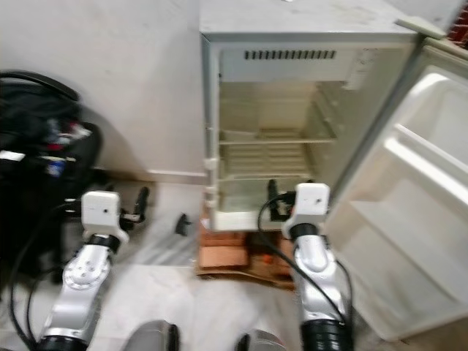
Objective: Restocking fridge
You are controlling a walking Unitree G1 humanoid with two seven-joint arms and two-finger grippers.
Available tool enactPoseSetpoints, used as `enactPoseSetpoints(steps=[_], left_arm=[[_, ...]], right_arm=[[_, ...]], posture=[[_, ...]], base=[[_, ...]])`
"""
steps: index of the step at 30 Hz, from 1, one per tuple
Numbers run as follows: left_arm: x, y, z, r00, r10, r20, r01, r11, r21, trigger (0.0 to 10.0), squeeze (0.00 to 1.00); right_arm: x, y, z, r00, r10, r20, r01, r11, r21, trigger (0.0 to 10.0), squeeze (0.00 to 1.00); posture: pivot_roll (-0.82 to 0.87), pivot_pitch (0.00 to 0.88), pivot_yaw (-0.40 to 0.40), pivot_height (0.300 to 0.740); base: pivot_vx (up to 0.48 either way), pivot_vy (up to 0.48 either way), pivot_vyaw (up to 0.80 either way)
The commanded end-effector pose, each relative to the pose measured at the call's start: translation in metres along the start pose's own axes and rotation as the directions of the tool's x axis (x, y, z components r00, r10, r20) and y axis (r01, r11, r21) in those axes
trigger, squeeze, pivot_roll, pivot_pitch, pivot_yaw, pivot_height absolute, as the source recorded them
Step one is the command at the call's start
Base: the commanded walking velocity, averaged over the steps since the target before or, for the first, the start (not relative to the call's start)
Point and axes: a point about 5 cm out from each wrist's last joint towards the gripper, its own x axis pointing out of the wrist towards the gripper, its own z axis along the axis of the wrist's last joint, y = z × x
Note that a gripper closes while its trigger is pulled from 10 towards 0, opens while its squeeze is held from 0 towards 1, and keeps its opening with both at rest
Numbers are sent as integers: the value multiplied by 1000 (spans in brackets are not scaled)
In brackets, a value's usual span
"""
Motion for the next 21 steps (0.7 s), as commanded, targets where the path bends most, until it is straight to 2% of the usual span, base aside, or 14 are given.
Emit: enactPoseSetpoints(steps=[1,7,10,13,17,21], left_arm=[[-2,8,-1,999,34,12,-34,999,18,10000,0],[-1,16,-1,998,55,34,-55,998,-4,10000,0],[-4,15,-6,999,54,-3,-54,998,24,10000,0],[-7,11,-10,999,44,-30,-44,999,10,10000,0],[-8,6,-12,999,18,-44,-16,999,29,10000,0],[-6,2,-11,999,5,-43,-4,1000,19,10000,0]], right_arm=[[1,-4,3,1000,-14,10,14,1000,0,10000,0],[0,-4,5,1000,-12,26,12,1000,-7,10000,0],[-3,2,0,999,34,2,-34,999,5,10000,0],[-4,2,-4,999,33,-22,-33,999,29,10000,0],[-6,1,-4,999,35,-19,-35,999,31,10000,0],[-5,3,-4,998,58,-19,-57,998,23,10000,0]], posture=[[58,80,-23,740],[60,82,-32,740],[60,97,-30,740],[58,104,-25,740],[53,109,-23,740],[50,114,-25,740]], base=[[0,0,0],[0,0,0],[0,0,0],[0,-324,0],[0,-375,0],[-316,-359,0]])
